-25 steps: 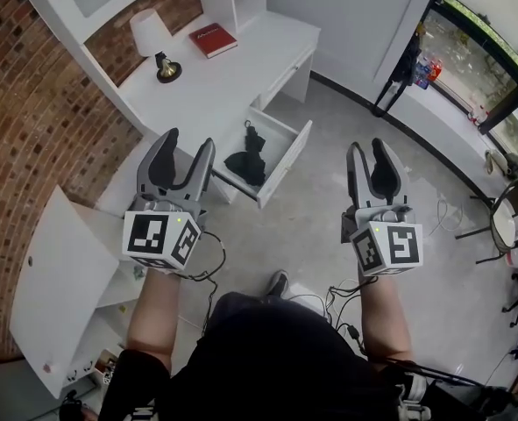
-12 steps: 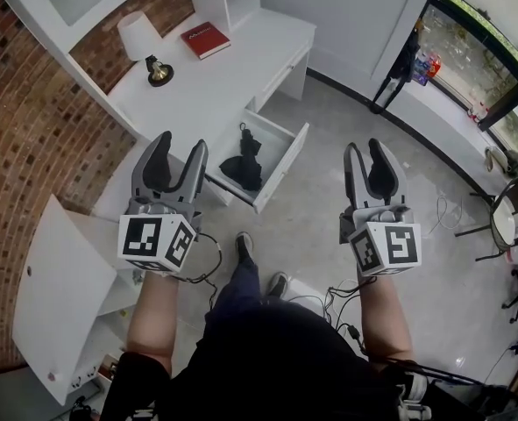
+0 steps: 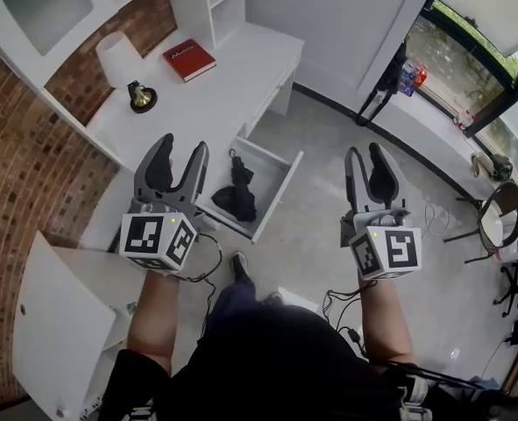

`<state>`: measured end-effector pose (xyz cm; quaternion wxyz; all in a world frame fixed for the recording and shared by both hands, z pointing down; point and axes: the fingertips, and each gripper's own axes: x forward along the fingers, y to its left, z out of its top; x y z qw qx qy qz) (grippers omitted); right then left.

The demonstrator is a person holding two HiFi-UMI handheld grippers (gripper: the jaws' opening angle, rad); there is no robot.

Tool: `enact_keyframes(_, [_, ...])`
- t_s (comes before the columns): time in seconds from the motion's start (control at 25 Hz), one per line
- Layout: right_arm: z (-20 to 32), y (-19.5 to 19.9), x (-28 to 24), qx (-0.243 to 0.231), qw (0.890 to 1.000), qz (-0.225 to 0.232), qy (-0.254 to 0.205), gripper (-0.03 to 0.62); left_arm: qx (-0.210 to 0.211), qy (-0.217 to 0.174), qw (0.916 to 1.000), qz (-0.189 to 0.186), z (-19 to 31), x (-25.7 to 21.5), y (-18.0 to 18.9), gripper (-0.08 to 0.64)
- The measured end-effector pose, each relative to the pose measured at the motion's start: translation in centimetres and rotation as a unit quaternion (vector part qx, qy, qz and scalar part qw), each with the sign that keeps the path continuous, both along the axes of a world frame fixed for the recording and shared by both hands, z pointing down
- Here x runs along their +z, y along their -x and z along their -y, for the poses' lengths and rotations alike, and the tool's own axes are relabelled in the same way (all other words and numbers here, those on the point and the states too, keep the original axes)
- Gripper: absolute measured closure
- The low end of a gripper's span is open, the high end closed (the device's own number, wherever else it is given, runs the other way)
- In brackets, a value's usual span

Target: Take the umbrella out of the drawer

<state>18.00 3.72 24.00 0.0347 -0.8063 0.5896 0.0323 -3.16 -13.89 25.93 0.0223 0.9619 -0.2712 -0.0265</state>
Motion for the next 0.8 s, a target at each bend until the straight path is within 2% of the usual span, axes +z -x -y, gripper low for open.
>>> enact_keyframes(0.4, [7.9,-2.5,0.8,0.021,0.999,-0.016,0.024,0.443,0.026,0.008,0.9996,0.005,8.8,1.1,-3.4,0.319])
enact_keyframes(0.6, [10.3,-3.4,1.1,0.035,0.999,-0.016,0.023,0.446,0.039,0.010,0.9991,0.011,11.4,2.1,-4.7,0.319])
enact_keyframes(0.72, [11.7,-3.3,1.5,0.041,0.999,0.004,0.021,0.446,0.049,0.021,0.9983,0.021,12.4,3.7,-5.3,0.319])
enact_keyframes(0.8, [12.3,-3.6,2.4,0.039,0.999,-0.003,0.031,0.446,0.054,0.029,0.9977,0.029,12.8,4.9,-5.8,0.319])
